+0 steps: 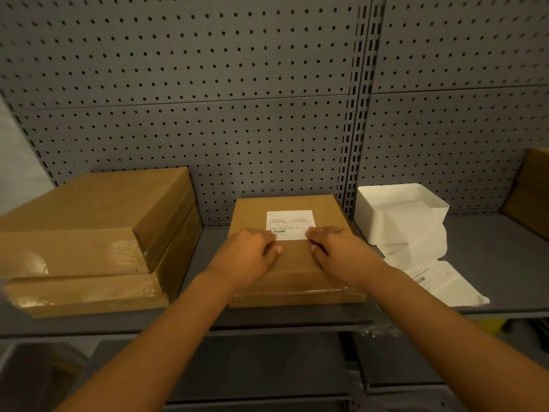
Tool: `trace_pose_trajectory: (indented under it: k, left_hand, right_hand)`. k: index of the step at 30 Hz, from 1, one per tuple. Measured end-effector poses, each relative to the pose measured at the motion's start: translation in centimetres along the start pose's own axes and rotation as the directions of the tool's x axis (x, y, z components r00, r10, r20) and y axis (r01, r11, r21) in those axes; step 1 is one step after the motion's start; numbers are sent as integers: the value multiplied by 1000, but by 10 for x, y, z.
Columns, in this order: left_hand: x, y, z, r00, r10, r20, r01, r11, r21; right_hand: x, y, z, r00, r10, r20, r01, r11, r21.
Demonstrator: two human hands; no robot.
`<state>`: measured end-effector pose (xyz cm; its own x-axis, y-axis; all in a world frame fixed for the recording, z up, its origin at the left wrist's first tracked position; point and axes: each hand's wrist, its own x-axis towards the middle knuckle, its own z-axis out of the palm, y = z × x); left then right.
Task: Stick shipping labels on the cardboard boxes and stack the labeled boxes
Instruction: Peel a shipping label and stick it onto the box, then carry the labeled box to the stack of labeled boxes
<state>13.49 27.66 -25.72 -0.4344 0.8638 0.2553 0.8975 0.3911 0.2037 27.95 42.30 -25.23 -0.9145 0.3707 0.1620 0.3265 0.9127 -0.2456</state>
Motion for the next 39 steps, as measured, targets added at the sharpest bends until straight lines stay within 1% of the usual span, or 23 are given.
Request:
trace_pose_trajectory:
  k: [2,4,8,10,13,16,19,23,25,27,29,33,35,36,39]
  left_hand:
    - [-4,5,3,1000,25,-16,-25,1000,-11]
    - [-7,0,1,999,-11,-45,11,1000,-3]
    - [-2,-7,-10,996,-77,-39,80,995,67]
    - [4,-8,-13,990,-129,-54,133,989,70]
    - [11,-14,-12,966,-254,-52,254,967,-13]
    - [13,-18,-13,923,-384,34,385,914,-129]
    - [14,-19,-14,894,-438,89,445,853,-273]
    - [13,-29,-8,845,-510,164,515,689,-511]
    - [11,-31,-4,825,-521,220,525,561,-640]
    - [7,-30,-3,798,-526,294,537,402,-742]
    - [6,-30,0,776,-533,338,541,286,-791]
    - [7,-26,0,747,-547,379,542,169,-824]
    - [7,-23,-2,751,-546,372,525,150,-838]
    - [7,-21,-4,762,-546,349,506,164,-847]
    - [8,-21,-12,806,-551,216,421,278,-863]
  right_hand:
    - [-1,-5,5,999,-36,24,36,999,22]
    - [-4,-1,2,1000,-22,19,21,999,39]
    - [-5,16,-6,997,74,-36,-72,996,44]
    - [-3,22,-8,988,145,-58,-141,987,72]
    - [1,28,-7,966,244,-85,-227,959,171]
    - [6,32,-3,952,284,-109,-256,942,218]
    - [11,32,1,930,358,-86,-320,901,293]
    - [15,34,4,897,442,-25,-402,837,370]
    - [14,39,5,882,467,62,-443,779,443]
    - [13,43,8,867,476,148,-475,699,535]
    - [12,46,9,856,483,183,-487,637,598]
    - [12,47,11,853,489,184,-478,591,650]
    - [9,46,11,861,484,154,-447,579,682]
    - [7,45,9,867,481,129,-423,574,701]
    - [3,36,-1,873,487,32,-347,572,743]
